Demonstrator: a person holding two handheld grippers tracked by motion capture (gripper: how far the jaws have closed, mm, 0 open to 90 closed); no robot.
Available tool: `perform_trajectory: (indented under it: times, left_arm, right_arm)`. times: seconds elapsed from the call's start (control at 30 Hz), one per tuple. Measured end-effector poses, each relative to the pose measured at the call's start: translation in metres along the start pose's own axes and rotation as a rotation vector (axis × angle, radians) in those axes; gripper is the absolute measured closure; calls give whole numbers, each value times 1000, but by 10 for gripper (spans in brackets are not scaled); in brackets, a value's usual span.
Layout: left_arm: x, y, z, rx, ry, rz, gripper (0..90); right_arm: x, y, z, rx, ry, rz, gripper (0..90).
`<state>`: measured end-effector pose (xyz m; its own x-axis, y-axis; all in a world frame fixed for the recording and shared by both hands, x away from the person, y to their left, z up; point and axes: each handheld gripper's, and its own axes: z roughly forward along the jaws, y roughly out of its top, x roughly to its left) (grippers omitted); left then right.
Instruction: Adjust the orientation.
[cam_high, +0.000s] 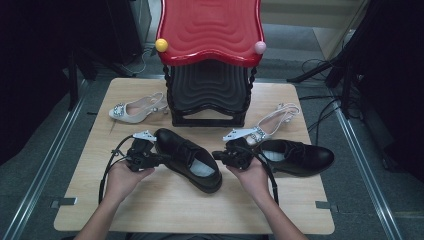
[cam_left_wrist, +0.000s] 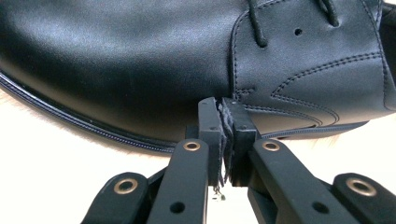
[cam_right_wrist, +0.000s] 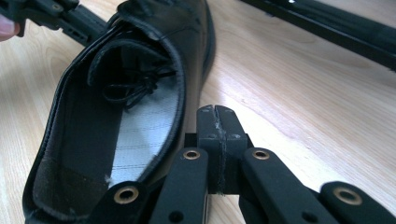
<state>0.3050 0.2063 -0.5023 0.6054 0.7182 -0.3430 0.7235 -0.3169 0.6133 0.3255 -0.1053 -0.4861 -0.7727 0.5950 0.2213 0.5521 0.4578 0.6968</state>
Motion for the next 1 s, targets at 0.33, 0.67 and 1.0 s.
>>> perform_trajectory:
  times: [0.33, 0.67, 1.0]
  left_arm:
    - [-1, -3, 0, 11, 11, 3, 868]
    - [-1, -2, 2, 13, 15, 6, 870]
    - [0, 2, 7, 23, 1, 3, 871]
  right_arm:
    - [5, -1, 2, 22, 27, -19, 900]
    - [13, -5, 1, 26, 38, -14, 900]
    - [21, -12, -2, 25, 49, -10, 900]
